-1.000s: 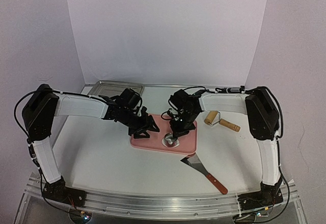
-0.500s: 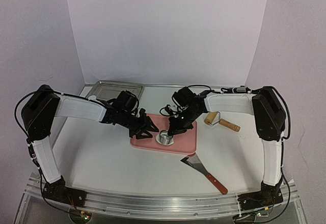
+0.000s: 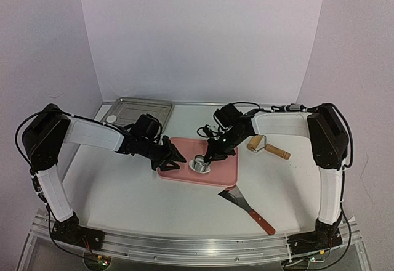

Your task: Roll out the dumpling wrappers from the dough

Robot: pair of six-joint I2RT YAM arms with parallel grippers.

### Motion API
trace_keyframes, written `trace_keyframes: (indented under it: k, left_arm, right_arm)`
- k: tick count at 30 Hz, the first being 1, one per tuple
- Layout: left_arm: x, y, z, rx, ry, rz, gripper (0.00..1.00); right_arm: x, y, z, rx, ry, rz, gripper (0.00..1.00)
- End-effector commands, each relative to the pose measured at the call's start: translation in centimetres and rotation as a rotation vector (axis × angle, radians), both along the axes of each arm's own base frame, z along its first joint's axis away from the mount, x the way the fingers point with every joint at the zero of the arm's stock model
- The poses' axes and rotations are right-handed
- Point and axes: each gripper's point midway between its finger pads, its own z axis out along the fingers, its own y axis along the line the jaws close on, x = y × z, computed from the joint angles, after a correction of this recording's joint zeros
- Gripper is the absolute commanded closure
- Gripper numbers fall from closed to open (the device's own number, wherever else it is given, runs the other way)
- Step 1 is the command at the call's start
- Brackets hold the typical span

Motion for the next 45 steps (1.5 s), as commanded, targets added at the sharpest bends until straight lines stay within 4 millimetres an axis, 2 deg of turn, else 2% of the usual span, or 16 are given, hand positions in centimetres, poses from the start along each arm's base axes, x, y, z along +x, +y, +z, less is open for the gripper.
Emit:
trace_keyframes:
  k: [1, 11, 18, 23, 36, 41, 45]
  left_arm:
    - [1.2, -1.7, 3.4, -0.118, -0.079, -0.026, 0.62]
    - [1.5, -2.7, 3.0, -0.155, -0.055, -0.039, 0.63]
    - [1.6, -2.9, 2.9, -0.162, -0.046, -0.038, 0.68]
    - [1.7, -3.3, 3.0, -0.18, -0.045, -0.047, 0.77]
    - [2.0, -4.2, 2.8, -0.208, -0.033, -0.074, 0.85]
    - [2.1, -4.5, 2.8, -0.217, -0.03, -0.082, 0.98]
    - [2.1, -4.5, 2.9, -0.219, -0.032, -0.082, 1.0]
  right_arm:
    - [0.0, 0.9, 3.3, 0.089, -0.035, 0.012, 1.0]
    - [-0.2, 1.2, 4.0, 0.133, -0.016, 0.017, 1.0]
    - [-0.1, 1.3, 4.1, 0.167, 0.007, 0.011, 1.0]
    - [-0.1, 1.3, 3.9, 0.17, 0.015, 0.011, 1.0]
    - [-0.2, 1.7, 3.8, 0.181, 0.026, 0.025, 1.0]
    - [-0.2, 1.6, 3.7, 0.175, 0.025, 0.021, 1.0]
    - [0.0, 1.4, 3.4, 0.163, 0.02, 0.015, 1.0]
